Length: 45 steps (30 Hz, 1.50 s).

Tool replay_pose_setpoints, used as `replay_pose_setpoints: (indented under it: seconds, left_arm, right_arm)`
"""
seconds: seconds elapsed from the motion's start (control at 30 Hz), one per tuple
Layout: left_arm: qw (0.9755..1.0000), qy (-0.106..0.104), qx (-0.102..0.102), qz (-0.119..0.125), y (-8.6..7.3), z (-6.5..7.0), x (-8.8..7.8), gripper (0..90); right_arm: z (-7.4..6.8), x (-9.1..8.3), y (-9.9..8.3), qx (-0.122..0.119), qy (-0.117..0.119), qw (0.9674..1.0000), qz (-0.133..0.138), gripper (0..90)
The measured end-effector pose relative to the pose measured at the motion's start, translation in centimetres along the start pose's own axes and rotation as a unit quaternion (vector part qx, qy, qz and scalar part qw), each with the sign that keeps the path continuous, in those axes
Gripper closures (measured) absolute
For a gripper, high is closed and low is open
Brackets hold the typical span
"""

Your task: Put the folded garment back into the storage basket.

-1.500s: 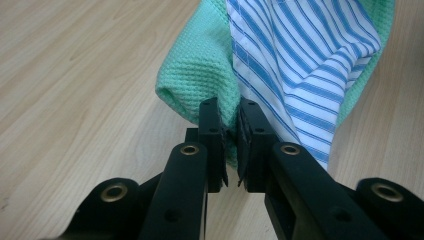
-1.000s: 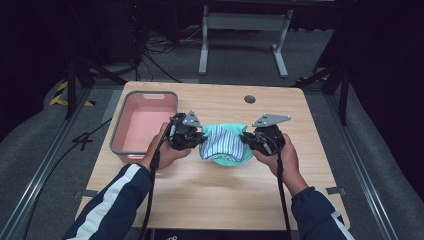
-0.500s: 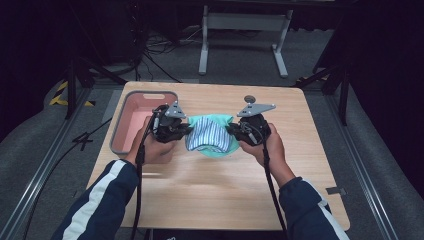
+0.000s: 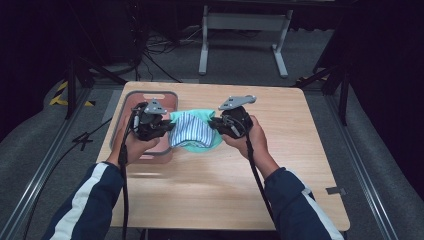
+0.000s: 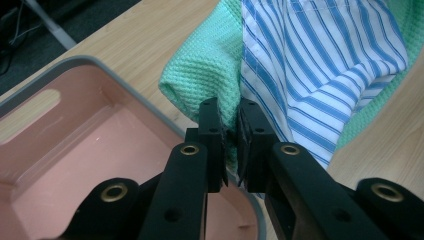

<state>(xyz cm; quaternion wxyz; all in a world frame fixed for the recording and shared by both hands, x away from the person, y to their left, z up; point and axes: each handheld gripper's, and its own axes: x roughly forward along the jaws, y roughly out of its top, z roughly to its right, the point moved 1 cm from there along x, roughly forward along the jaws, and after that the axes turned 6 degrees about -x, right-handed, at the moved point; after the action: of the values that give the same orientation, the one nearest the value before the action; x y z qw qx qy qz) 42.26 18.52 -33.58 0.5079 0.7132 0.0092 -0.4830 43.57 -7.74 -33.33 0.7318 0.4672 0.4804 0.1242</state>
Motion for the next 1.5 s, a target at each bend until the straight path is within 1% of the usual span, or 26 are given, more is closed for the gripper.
replay_pose_setpoints:
  seconds: [0.07,0.13,0.2,0.27,0.3,0.4,0.47,0.5,0.53,0.57,0.6,0.7,0.77,0.9,1.0,1.07,1.1,1.13,1.27,1.3,1.33,1.43,1.47,1.5]
  left_arm:
    - [1.0000,0.008,-0.006,-0.001,-0.3,-0.4,-0.5,82.4]
    - [0.9998,0.017,-0.003,-0.002,-0.5,-0.7,-0.9,82.5]
    - [0.9997,0.024,-0.008,-0.005,-0.8,-1.1,-1.4,82.5]
    - [0.9994,0.031,-0.016,-0.004,-1.1,-1.6,-1.8,82.5]
    - [0.9993,0.034,-0.015,-0.005,-1.3,-1.8,-2.1,82.4]
    - [0.9987,0.041,-0.028,-0.002,-1.7,-2.3,-2.6,82.5]
    - [0.9984,0.046,-0.031,-0.005,-2.0,-2.8,-3.0,82.4]
    - [0.9982,0.052,-0.029,-0.004,-2.1,-3.1,-3.2,82.5]
    - [0.9979,0.055,-0.034,-0.005,-2.2,-3.3,-3.3,82.5]
    - [0.9978,0.056,-0.035,-0.002,-2.4,-3.6,-3.5,82.5]
    - [0.9975,0.059,-0.039,-0.003,-2.5,-3.8,-3.7,82.5]
    - [0.9970,0.066,-0.038,-0.009,-2.7,-4.4,-4.2,82.6]
    - [0.9967,0.068,-0.043,-0.010,-2.9,-4.9,-4.5,82.6]
    - [0.9954,0.080,-0.053,-0.011,-3.3,-5.8,-5.0,82.6]
    - [0.9945,0.088,-0.056,-0.012,-3.6,-6.5,-5.4,82.6]
    - [0.9941,0.088,-0.063,-0.010,-3.9,-6.8,-5.6,82.6]
    - [0.9935,0.093,-0.064,-0.014,-4.0,-7.1,-5.7,82.6]
    - [0.9933,0.095,-0.066,-0.010,-4.1,-7.4,-5.7,82.6]
    - [0.9920,0.102,-0.070,-0.022,-4.7,-8.0,-5.6,82.6]
    - [0.9918,0.101,-0.075,-0.020,-4.8,-8.1,-5.5,82.6]
    - [0.9917,0.104,-0.074,-0.018,-4.9,-8.3,-5.4,82.6]
    - [0.9907,0.105,-0.084,-0.021,-5.3,-8.6,-5.3,82.6]
    - [0.9904,0.109,-0.082,-0.023,-5.3,-8.8,-5.3,82.6]
    - [0.9904,0.109,-0.082,-0.023,-5.3,-8.8,-5.3,82.6]
  right_arm:
    - [-0.3,0.6,0.7,-0.004,0.008,1.0000,0.003,83.7]
    - [-0.6,1.1,1.2,-0.009,0.012,0.9999,0.004,83.7]
    - [-0.8,1.5,1.6,-0.011,0.017,0.9998,0.005,83.6]
    - [-1.1,2.1,2.2,-0.013,0.023,0.9996,0.009,83.6]
    - [-1.2,2.3,2.4,-0.014,0.026,0.9995,0.011,83.6]
    - [-1.6,3.0,3.1,-0.017,0.032,0.9993,0.014,83.6]
    - [-2.0,3.7,3.5,-0.019,0.037,0.9991,0.013,83.6]
    - [-2.1,3.9,3.7,-0.020,0.038,0.9990,0.013,83.6]
    - [-2.3,4.1,3.9,-0.022,0.039,0.9989,0.014,83.6]
    - [-2.5,4.4,4.1,-0.024,0.040,0.9988,0.013,83.6]
    - [-2.7,4.6,4.3,-0.025,0.043,0.9987,0.013,83.6]
    - [-3.3,5.4,4.9,-0.030,0.046,0.9984,0.011,83.6]
    - [-3.6,5.8,5.3,-0.034,0.048,0.9982,0.011,83.6]
    - [-4.2,7.0,5.9,-0.033,0.052,0.9981,0.010,83.6]
    - [-4.6,8.0,6.3,-0.034,0.055,0.9979,0.008,83.6]
    - [-4.9,8.7,6.6,-0.034,0.056,0.9978,0.008,83.6]
    - [-5.0,8.9,6.7,-0.034,0.058,0.9977,0.007,83.6]
    - [-5.1,9.3,6.8,-0.033,0.058,0.9978,0.006,83.6]
    - [-5.5,10.4,7.0,-0.031,0.064,0.9975,0.003,83.5]
    - [-5.6,10.8,7.1,-0.031,0.065,0.9974,0.002,83.6]
    - [-5.7,11.0,7.1,-0.029,0.066,0.9974,0.000,83.5]
    - [-6.0,11.8,7.2,-0.028,0.068,0.9973,-0.003,83.5]
    - [-6.1,12.0,7.2,-0.027,0.068,0.9973,-0.003,83.5]
    - [-6.1,12.2,7.2,-0.027,0.067,0.9974,-0.004,83.5]
